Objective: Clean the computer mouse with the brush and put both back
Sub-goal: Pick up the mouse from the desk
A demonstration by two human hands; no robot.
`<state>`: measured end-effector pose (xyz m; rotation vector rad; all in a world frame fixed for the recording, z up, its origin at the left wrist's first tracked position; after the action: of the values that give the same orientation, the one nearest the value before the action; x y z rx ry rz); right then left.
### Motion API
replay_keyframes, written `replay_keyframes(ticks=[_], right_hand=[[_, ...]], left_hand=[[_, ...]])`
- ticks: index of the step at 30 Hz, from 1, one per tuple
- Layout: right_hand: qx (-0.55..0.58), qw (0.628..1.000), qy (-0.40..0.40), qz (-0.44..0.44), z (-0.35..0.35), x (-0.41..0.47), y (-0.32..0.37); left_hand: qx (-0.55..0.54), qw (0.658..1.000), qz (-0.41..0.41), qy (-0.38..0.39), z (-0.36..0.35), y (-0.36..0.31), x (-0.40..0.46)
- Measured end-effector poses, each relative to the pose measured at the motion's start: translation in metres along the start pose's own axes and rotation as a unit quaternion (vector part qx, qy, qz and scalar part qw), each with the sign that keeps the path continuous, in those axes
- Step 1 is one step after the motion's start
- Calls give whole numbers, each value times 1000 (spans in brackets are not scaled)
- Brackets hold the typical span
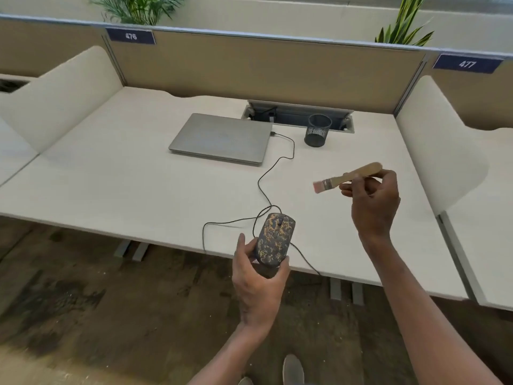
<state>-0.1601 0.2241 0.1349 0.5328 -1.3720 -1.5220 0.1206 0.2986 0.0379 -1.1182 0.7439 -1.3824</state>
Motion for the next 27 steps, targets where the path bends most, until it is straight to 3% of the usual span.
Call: replay_keyframes(ticks=[20,27], right_hand=[[-3,998,51,38,21,-128,68],[-2,993,117,19,20,-175,72]], left_hand=[[-21,999,-9,-46,87,-28,-122],[-21,999,-8,-47,107,-36,-162]])
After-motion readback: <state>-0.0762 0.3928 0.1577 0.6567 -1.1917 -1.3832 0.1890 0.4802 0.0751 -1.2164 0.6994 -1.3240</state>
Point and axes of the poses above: each hand's wrist, its own x-axis towards the middle knuckle, its own z-axis out of the back of the hand, y = z × x, the point moved 9 cm from there along x, towards the middle knuckle, and after that the axes turned 14 degrees about y, right-handed, at the moved point
